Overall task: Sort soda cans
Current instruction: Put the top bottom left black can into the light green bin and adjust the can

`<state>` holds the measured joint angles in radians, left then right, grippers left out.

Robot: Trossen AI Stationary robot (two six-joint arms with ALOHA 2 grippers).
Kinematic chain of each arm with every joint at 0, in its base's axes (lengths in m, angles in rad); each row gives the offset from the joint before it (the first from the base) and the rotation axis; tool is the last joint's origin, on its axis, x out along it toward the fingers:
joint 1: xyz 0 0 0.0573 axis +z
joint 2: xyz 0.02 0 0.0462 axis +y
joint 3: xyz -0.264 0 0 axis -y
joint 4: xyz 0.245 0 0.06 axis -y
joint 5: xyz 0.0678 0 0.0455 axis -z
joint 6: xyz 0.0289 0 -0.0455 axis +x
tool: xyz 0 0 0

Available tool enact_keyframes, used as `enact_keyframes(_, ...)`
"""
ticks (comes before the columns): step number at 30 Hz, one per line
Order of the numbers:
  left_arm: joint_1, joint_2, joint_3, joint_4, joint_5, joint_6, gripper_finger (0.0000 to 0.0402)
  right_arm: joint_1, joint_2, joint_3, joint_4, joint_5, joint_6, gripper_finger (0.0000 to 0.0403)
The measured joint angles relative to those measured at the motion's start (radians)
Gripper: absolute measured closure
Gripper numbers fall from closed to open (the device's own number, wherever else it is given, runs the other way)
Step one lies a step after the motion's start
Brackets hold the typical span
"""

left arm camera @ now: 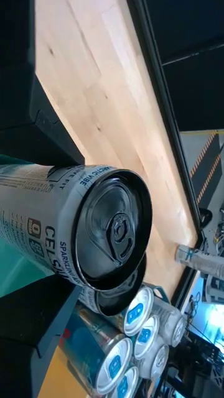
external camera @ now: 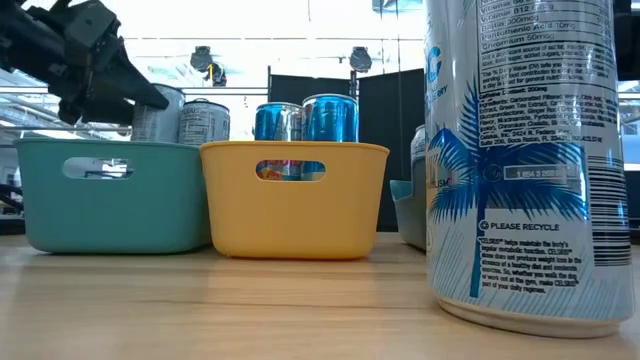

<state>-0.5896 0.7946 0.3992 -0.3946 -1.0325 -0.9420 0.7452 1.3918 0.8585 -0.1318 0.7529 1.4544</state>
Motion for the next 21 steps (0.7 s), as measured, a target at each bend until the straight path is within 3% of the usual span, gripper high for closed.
enact_keyframes(13, 0.000, 0.073, -0.002, -0.004, 0.005, -0.052, 0.0120, 0.000, 0.000, 0.000, 0.000, 0.000, -0.001, 0.0071)
enact_keyframes(21, 0.001, 0.091, -0.002, -0.004, 0.074, -0.043, 0.0120, 0.000, 0.000, 0.000, 0.000, 0.000, -0.002, 0.0071)
